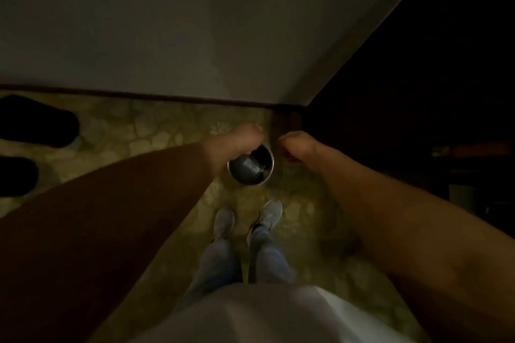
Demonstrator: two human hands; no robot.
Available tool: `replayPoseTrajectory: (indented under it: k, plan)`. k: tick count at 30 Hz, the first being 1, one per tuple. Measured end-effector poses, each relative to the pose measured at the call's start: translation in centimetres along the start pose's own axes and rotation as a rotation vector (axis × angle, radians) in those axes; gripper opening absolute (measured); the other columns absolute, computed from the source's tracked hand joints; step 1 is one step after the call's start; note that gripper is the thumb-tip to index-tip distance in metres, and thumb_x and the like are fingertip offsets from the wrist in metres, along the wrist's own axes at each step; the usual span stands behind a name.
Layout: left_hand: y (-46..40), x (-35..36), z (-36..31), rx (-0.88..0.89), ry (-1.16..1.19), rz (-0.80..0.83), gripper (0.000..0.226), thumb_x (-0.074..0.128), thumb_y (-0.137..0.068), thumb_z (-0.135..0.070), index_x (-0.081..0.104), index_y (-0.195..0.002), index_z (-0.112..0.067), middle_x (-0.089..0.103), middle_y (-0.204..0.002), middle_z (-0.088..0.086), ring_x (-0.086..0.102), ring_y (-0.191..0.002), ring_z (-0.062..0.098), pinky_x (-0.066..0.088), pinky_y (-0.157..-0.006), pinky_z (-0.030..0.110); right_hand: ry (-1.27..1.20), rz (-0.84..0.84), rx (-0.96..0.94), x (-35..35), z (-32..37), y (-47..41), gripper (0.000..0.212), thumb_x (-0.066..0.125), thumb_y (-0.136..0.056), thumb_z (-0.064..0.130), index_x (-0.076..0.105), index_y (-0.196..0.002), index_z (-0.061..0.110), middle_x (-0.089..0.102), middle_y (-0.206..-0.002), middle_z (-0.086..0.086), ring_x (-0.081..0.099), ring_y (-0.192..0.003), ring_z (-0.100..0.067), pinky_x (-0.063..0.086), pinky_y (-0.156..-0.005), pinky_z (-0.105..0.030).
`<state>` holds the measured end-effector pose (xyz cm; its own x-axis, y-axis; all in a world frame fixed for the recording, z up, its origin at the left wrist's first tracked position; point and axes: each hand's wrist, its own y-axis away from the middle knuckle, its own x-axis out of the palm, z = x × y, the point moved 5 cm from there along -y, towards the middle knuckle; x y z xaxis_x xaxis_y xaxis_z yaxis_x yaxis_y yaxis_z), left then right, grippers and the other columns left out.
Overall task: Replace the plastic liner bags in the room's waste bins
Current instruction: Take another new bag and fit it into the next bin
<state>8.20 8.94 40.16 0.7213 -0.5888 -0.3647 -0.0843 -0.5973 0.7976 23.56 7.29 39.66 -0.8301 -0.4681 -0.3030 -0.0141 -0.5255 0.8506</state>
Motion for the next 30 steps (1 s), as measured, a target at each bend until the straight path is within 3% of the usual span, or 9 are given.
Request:
replayPoseTrajectory:
  k: [1, 3, 7, 12, 18, 22, 25, 28, 30]
  plan:
    - [1.7, -1.2, -2.3, 0.041, -0.015, -0.016, 0.026, 0.048, -0.101, -0.018, 0.062, -0.120, -0.008, 0.066, -0.109, 0.014, 0.063, -0.090, 0.029, 0.053, -0.072, 0.034, -0.004, -0.029, -0.018, -1.3, 1.4, 1.8, 0.028, 0.048, -0.098, 0.014, 0.065, -0.114, 0.000, 0.063, -0.084, -0.014, 0.056, -0.064, -0.022, 0.052, -0.067, -0.033]
    - [4.8, -3.3, -6.7, 0.131, -0.046, -0.041, 0.026, 0.048, -0.101, -0.019, 0.064, -0.119, -0.007, 0.067, -0.111, 0.019, 0.059, -0.086, 0.026, 0.046, -0.073, 0.030, -0.016, -0.077, -0.053, -3.9, 4.5, 5.4, 0.028, 0.049, -0.096, 0.019, 0.066, -0.113, 0.005, 0.068, -0.096, -0.016, 0.062, -0.078, -0.028, 0.056, -0.078, -0.037]
    - [11.1, -7.7, -15.1, 0.318, -0.074, -0.116, 0.025, 0.051, -0.099, -0.020, 0.068, -0.115, -0.012, 0.067, -0.121, 0.016, 0.063, -0.113, 0.033, 0.052, -0.091, 0.037, -0.039, -0.196, -0.161, -9.5, 10.7, 13.2, 0.024, 0.052, -0.098, 0.022, 0.065, -0.116, 0.013, 0.065, -0.106, -0.008, 0.062, -0.094, -0.022, 0.051, -0.070, -0.029]
    - [20.6, -11.9, -25.5, 0.617, -0.154, -0.174, 0.026, 0.053, -0.097, -0.019, 0.071, -0.115, -0.012, 0.070, -0.115, 0.012, 0.065, -0.107, 0.029, 0.052, -0.081, 0.032, -0.031, -0.382, -0.291, -16.4, 16.8, 23.4, 0.014, 0.058, -0.094, 0.020, 0.068, -0.102, 0.015, 0.065, -0.095, -0.010, 0.060, -0.086, -0.021, 0.048, -0.073, -0.030]
    - [32.6, -15.8, -34.5, 0.910, -0.234, -0.259, 0.023, 0.055, -0.094, -0.019, 0.075, -0.105, -0.016, 0.072, -0.095, 0.006, 0.062, -0.084, 0.019, 0.050, -0.073, 0.030, -0.019, -0.620, -0.467, -23.1, 21.6, 37.0, 0.021, 0.058, -0.095, 0.019, 0.070, -0.110, 0.011, 0.062, -0.088, -0.008, 0.056, -0.081, -0.019, 0.042, -0.067, -0.027]
    - [40.3, -17.5, -39.0, 1.081, -0.258, -0.332, 0.021, 0.058, -0.094, -0.021, 0.075, -0.106, -0.016, 0.073, -0.106, 0.005, 0.066, -0.099, 0.022, 0.054, -0.090, 0.038, 0.002, -0.759, -0.542, -26.9, 23.5, 45.1, 0.025, 0.058, -0.098, 0.029, 0.069, -0.115, 0.014, 0.069, -0.106, -0.006, 0.063, -0.094, -0.019, 0.052, -0.080, -0.031]
    - [45.3, -18.2, -41.6, 1.175, -0.251, -0.361, 0.021, 0.058, -0.095, -0.022, 0.074, -0.108, -0.015, 0.072, -0.110, 0.005, 0.065, -0.101, 0.020, 0.052, -0.093, 0.037, 0.011, -0.860, -0.577, -29.2, 24.5, 50.3, 0.023, 0.060, -0.096, 0.036, 0.069, -0.110, 0.020, 0.070, -0.111, -0.006, 0.066, -0.104, -0.022, 0.055, -0.089, -0.035]
    - [49.4, -18.7, -43.7, 1.265, -0.265, -0.377, 0.017, 0.060, -0.094, -0.023, 0.074, -0.101, -0.017, 0.071, -0.102, 0.008, 0.064, -0.097, 0.023, 0.051, -0.086, 0.037, 0.046, -0.941, -0.613, -30.7, 25.1, 55.0, 0.028, 0.061, -0.096, 0.037, 0.071, -0.113, 0.017, 0.071, -0.113, -0.012, 0.067, -0.100, -0.024, 0.055, -0.080, -0.031]
    - [52.0, -18.9, -45.1, 1.314, -0.262, -0.384, 0.018, 0.060, -0.094, -0.023, 0.073, -0.105, -0.015, 0.072, -0.107, 0.006, 0.065, -0.099, 0.021, 0.051, -0.090, 0.036, 0.070, -1.002, -0.642, -31.4, 25.5, 58.3, 0.030, 0.062, -0.096, 0.036, 0.071, -0.113, 0.013, 0.071, -0.111, -0.014, 0.065, -0.091, -0.021, 0.051, -0.072, -0.030]
